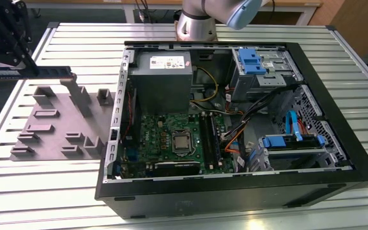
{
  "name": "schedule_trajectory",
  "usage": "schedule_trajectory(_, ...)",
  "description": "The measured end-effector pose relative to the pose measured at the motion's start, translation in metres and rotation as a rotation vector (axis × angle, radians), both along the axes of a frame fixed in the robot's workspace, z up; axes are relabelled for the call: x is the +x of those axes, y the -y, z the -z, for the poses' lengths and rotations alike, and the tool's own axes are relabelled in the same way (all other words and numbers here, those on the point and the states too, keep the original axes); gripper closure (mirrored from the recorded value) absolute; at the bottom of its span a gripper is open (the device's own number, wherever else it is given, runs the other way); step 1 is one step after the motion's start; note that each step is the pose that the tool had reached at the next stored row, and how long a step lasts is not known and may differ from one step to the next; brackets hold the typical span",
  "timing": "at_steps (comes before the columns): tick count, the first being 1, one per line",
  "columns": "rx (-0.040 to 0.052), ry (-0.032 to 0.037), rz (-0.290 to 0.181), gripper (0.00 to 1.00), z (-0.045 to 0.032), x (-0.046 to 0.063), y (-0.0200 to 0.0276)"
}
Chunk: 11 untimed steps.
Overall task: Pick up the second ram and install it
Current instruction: 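Pick up the second ram and move it above second insertion slot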
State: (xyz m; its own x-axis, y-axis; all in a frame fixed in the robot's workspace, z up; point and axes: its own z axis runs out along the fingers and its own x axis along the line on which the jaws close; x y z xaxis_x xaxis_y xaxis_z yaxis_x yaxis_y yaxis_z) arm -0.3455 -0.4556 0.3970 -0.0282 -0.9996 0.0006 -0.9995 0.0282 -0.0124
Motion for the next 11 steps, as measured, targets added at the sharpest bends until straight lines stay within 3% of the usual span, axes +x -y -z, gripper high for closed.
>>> schedule_trajectory(11,0.0001,0.0001,0.000,0.86,0.0001,0.0039,0.0000)
